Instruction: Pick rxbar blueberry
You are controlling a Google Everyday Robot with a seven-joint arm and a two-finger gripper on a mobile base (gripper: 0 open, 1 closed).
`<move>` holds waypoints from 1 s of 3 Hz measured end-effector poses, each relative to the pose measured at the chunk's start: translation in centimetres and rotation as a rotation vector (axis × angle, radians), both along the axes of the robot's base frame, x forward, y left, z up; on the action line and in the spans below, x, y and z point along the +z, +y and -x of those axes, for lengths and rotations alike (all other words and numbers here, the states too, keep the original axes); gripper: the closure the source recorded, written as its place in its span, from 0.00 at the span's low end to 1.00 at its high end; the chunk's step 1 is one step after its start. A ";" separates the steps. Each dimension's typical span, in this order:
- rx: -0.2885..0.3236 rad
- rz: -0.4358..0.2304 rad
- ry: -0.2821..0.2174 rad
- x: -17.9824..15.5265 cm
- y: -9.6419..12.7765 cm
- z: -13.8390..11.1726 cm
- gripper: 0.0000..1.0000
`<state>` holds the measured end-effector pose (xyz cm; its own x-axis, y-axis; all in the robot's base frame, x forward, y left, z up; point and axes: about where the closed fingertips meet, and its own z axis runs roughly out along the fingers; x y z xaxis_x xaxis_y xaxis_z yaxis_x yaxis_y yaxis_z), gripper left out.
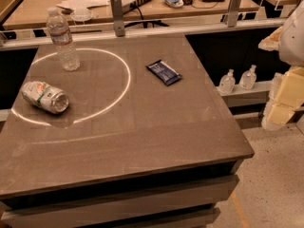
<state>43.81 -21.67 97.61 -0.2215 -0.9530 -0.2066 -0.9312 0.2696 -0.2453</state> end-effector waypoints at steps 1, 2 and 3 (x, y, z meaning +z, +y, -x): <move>0.000 0.000 0.000 0.0 0.0 0.0 0.00; -0.057 -0.142 -0.005 -0.7 0.4 -0.7 0.00; -0.127 -0.298 -0.054 -1.0 1.3 -2.6 0.00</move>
Offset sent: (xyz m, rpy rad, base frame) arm 0.0166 0.0037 -0.0088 0.2651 -0.0008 -0.0907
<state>46.38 -20.33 96.63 -0.3162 -0.8142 -0.4869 -0.8732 0.4504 -0.1860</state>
